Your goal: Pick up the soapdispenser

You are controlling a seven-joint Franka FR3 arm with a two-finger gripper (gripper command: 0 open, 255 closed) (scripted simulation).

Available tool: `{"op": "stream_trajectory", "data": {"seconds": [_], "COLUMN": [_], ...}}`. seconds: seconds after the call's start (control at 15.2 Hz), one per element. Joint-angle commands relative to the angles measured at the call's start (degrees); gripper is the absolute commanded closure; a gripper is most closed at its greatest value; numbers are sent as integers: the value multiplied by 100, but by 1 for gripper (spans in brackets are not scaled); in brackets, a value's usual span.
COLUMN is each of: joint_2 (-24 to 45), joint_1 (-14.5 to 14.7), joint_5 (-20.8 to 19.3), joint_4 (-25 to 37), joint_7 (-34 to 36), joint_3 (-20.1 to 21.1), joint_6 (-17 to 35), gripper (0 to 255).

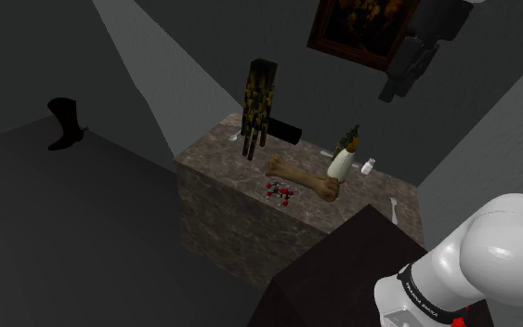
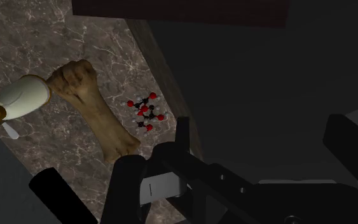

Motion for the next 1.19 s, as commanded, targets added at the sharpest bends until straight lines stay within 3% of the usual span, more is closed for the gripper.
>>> {"op": "stream_trajectory", "data": {"seconds": [0.0, 0.59, 1.12], "joint_2": [0, 820, 1921], "joint_1": [0, -396, -704], "joint_5": [0, -448, -667], "joint_4": [0, -462, -446], "joint_7": [0, -504, -931], "joint_3": [0, -639, -1221], "joint_6": [0, 1256, 2343], "gripper": [0, 0, 0]}}
